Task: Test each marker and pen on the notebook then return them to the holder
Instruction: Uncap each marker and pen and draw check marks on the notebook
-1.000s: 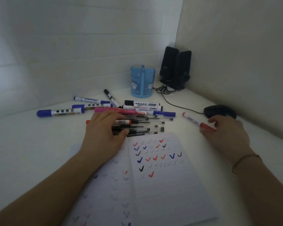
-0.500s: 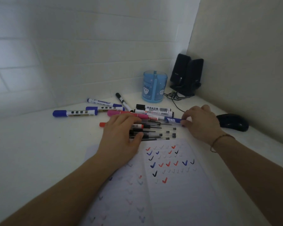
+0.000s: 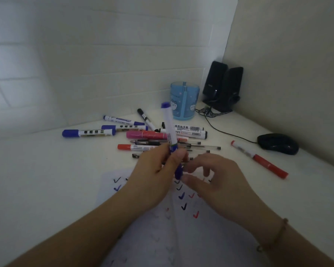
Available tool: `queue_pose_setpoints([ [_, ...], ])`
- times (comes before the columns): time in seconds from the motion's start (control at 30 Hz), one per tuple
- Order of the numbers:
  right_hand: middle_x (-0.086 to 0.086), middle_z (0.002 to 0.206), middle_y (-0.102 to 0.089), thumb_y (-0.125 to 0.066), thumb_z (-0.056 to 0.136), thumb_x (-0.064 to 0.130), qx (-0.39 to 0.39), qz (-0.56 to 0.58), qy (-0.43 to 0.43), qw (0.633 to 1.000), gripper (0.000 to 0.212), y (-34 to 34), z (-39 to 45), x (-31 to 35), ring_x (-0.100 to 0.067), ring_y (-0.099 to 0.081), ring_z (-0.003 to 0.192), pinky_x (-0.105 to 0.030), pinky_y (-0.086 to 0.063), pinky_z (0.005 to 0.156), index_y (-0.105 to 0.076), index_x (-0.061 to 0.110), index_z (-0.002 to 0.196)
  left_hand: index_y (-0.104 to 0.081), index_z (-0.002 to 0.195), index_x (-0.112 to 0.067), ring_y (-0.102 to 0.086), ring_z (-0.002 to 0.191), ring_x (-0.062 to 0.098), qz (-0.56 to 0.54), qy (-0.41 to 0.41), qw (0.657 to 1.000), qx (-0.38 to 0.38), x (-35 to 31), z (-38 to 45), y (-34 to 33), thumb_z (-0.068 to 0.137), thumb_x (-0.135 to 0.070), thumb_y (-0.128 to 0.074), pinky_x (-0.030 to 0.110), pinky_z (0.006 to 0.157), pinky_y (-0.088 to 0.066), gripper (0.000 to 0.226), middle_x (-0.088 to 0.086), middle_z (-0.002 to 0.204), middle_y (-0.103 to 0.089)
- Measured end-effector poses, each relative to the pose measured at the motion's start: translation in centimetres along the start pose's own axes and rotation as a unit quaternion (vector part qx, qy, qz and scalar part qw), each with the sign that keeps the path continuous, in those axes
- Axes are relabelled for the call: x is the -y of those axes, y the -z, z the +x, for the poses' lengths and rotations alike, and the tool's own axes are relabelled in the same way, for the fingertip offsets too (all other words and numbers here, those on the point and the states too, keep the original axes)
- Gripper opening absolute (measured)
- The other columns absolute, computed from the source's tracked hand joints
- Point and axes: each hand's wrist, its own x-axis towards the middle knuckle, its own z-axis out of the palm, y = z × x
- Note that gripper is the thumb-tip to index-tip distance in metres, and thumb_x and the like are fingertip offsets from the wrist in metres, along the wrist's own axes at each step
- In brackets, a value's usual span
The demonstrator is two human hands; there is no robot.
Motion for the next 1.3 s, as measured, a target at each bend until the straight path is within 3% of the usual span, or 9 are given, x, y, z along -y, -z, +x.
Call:
queue_pose_setpoints([
  [0.07, 0.021, 0.078, -0.059, -0.065, 0.073, 0.055, -0.002, 0.011, 0.011, 1.0, 0.025, 0.3, -0.2, -0.6, 0.006, -0.051, 0.078, -0.007, -0.036, 0.063, -0.062, 0.039, 0.091, -0.06, 0.088, -0.024, -0.061, 0.072, 0.006, 0.031, -0.034, 0.999, 0.014, 0.2, 0.1, 0.2, 0.094, -0.054, -0.038, 0.016, 0.066, -0.049, 0.037, -0.007, 0.073, -0.063],
  [0.13, 0.015, 0.078, -0.062, -0.066, 0.067, 0.058, -0.004, 0.155, 0.002, 0.988, 0.042, 0.8, -0.3, -1.0, -0.002, -0.056, 0.065, -0.01, -0.043, 0.056, -0.057, 0.034, 0.099, -0.056, 0.092, -0.028, -0.055, 0.067, 0.005, 0.143, -0.095, 0.983, 0.071, 0.2, 0.0, 0.5, 0.091, -0.055, -0.037, 0.015, 0.059, -0.043, 0.033, -0.011, 0.069, -0.057],
  [0.23, 0.007, 0.059, -0.06, -0.069, 0.07, 0.046, -0.017, 0.282, 0.006, 0.959, 0.034, 1.5, -0.2, -1.2, -0.003, -0.051, 0.046, -0.012, -0.041, 0.044, -0.055, 0.021, 0.088, -0.052, 0.097, -0.034, -0.052, 0.07, 0.003, 0.216, -0.126, 0.957, 0.144, 0.2, -0.1, 0.7, 0.09, -0.063, -0.032, 0.022, 0.062, -0.044, 0.037, -0.015, 0.076, -0.055],
  [0.47, 0.002, 0.044, -0.047, -0.07, 0.071, 0.027, -0.029, 0.476, -0.05, 0.878, 0.02, 0.4, -0.7, -1.4, -0.013, -0.04, 0.036, -0.022, -0.036, 0.039, -0.056, 0.015, 0.073, -0.055, 0.097, -0.027, -0.051, 0.065, 0.003, 0.28, -0.184, 0.935, 0.119, -0.2, -0.4, 0.6, 0.093, -0.054, -0.031, 0.016, 0.059, -0.041, 0.036, -0.015, 0.077, -0.056],
  [0.77, 0.0, 0.046, -0.048, -0.07, 0.065, 0.03, 0.015, 0.475, -0.082, 0.876, 0.023, -0.6, -0.9, -0.7, -0.011, -0.042, 0.039, -0.02, -0.037, 0.039, -0.048, 0.024, 0.061, -0.058, 0.111, -0.027, -0.046, 0.047, 0.007, 0.167, -0.179, 0.951, 0.19, -0.8, -0.6, 0.5, 0.096, -0.036, -0.051, 0.018, 0.048, -0.036, 0.019, -0.013, 0.058, -0.052],
  [0.93, 0.0, 0.049, -0.051, -0.066, 0.064, 0.038, 0.002, 0.416, -0.056, 0.908, 0.02, -0.3, -1.2, -1.3, -0.01, -0.049, 0.042, -0.022, -0.042, 0.042, -0.049, 0.028, 0.06, -0.059, 0.11, -0.022, -0.051, 0.047, -0.002, 0.142, -0.172, 0.955, 0.197, -0.7, -0.7, 0.2, 0.093, -0.043, -0.053, 0.01, 0.05, -0.036, 0.028, -0.018, 0.058, -0.052],
  [1.07, 0.0, 0.048, -0.055, -0.062, 0.075, 0.027, -0.011, 0.44, -0.012, 0.898, 0.009, 1.5, -0.9, -1.9, -0.014, -0.05, 0.038, -0.023, -0.04, 0.038, -0.058, 0.02, 0.072, -0.042, 0.111, -0.04, -0.048, 0.053, 0.005, 0.144, -0.097, 0.964, 0.2, -0.5, -0.8, 0.5, 0.081, -0.068, -0.049, 0.019, 0.053, -0.04, 0.042, -0.009, 0.061, -0.05],
  [1.2, -0.014, 0.065, -0.065, -0.053, 0.093, 0.03, -0.028, 0.459, -0.051, 0.886, 0.032, 4.9, 0.1, -2.1, -0.028, -0.064, 0.053, -0.025, -0.045, 0.038, -0.061, 0.0, 0.087, -0.038, 0.111, -0.034, -0.05, 0.075, 0.017, 0.081, -0.103, 0.976, 0.176, -0.3, -0.7, 1.4, 0.09, -0.019, -0.031, 0.031, 0.067, -0.043, 0.027, -0.008, 0.082, -0.049],
  [1.3, -0.011, 0.057, -0.062, -0.066, 0.072, 0.032, 0.0, 0.376, -0.08, 0.923, 0.033, 5.7, -0.2, -1.9, -0.024, -0.059, 0.048, -0.023, -0.04, 0.037, -0.058, 0.0, 0.075, -0.031, 0.115, -0.038, -0.053, 0.089, 0.014, 0.108, -0.117, 0.972, 0.172, -0.4, -0.6, 1.0, 0.097, -0.011, -0.034, 0.027, 0.078, -0.046, 0.033, -0.01, 0.096, -0.052],
])
